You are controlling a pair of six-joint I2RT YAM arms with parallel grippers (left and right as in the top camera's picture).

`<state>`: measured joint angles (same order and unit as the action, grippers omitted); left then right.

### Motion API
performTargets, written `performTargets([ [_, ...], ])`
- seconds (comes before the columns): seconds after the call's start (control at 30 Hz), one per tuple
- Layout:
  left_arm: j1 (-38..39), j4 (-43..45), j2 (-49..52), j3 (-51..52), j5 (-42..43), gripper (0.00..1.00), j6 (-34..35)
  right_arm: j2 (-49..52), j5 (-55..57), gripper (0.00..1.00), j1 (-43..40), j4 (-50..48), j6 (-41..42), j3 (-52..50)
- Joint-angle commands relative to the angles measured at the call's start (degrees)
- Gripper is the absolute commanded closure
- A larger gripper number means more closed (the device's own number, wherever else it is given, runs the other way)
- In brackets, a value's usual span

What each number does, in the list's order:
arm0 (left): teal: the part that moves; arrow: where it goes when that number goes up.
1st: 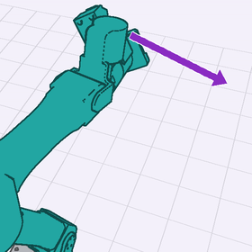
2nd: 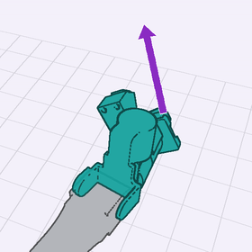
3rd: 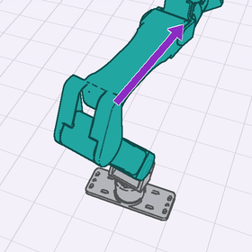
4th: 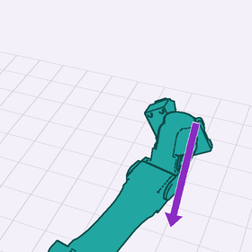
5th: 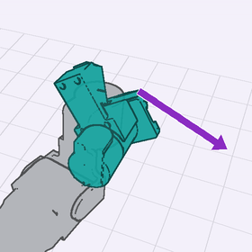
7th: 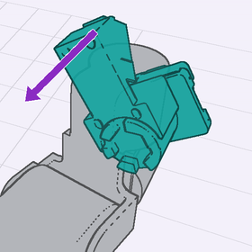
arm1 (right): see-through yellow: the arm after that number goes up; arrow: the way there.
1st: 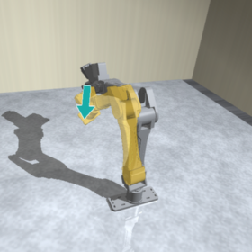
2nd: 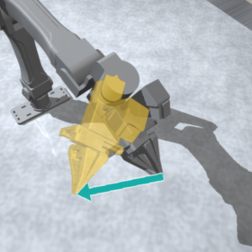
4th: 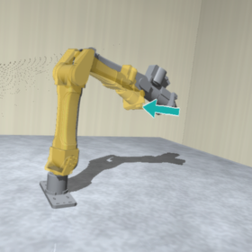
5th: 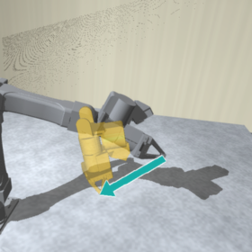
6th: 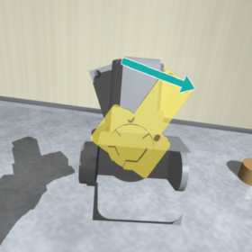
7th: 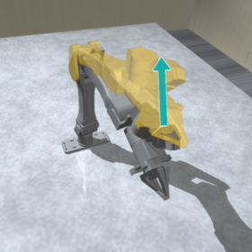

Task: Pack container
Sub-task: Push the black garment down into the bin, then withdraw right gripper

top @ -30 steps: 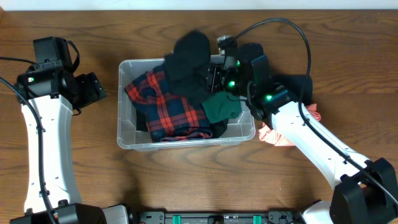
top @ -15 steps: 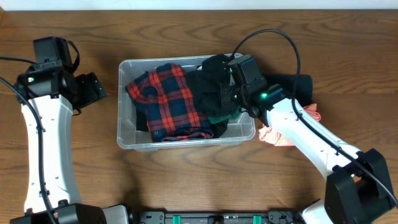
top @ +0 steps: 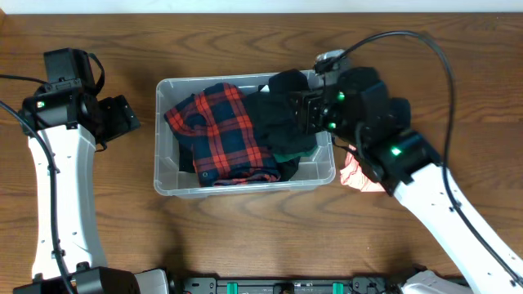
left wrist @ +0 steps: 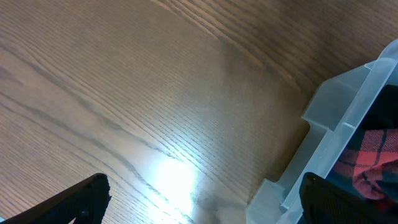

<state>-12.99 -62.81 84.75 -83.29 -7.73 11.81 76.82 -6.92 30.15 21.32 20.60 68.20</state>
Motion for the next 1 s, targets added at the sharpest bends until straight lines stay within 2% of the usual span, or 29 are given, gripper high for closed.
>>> performTargets([
  [0.0,-0.2,-0.1,0.2,0.0,-0.7,0.02,0.1,3.3,-3.9,0.71,1.5,-1.3,0.8,0.3],
  [0.07,-0.2,-0.1,0.2,0.0,-0.7,0.02,0.1,6.8,-3.9,0.79,2.3,-2.8,1.4,0.3],
  [0.27,-0.2,-0.1,0.2,0.0,-0.7,0.02,0.1,23.1,-2.7,0.92,3.8,-6.7,3.8,0.3],
  [0.43,-0.2,-0.1,0.2,0.0,-0.7,0.02,0.1,34.8,-5.2,0.95,3.4,-7.7,9.2,0.3],
  [0.6,-0.2,-0.1,0.2,0.0,-0.7,0.02,0.1,34.2,-11.8,0.90,2.7,-8.4,8.6,0.9],
  [0.67,-0.2,-0.1,0.2,0.0,-0.7,0.02,0.1,31.0,-12.7,0.86,2.1,-8.2,7.0,1.7],
  [0.73,-0.2,-0.1,0.2,0.0,-0.7,0.02,0.1,26.3,-12.9,0.77,1.3,-7.6,5.9,2.3],
  [0.83,-0.2,-0.1,0.2,0.0,-0.7,0.02,0.1,18.4,-12.9,0.50,-0.8,-7.5,4.4,2.4],
  [0.97,-0.2,-0.1,0.2,0.0,-0.7,0.02,0.1,7.8,-12.8,0.29,-6.9,-5.0,3.1,2.4],
])
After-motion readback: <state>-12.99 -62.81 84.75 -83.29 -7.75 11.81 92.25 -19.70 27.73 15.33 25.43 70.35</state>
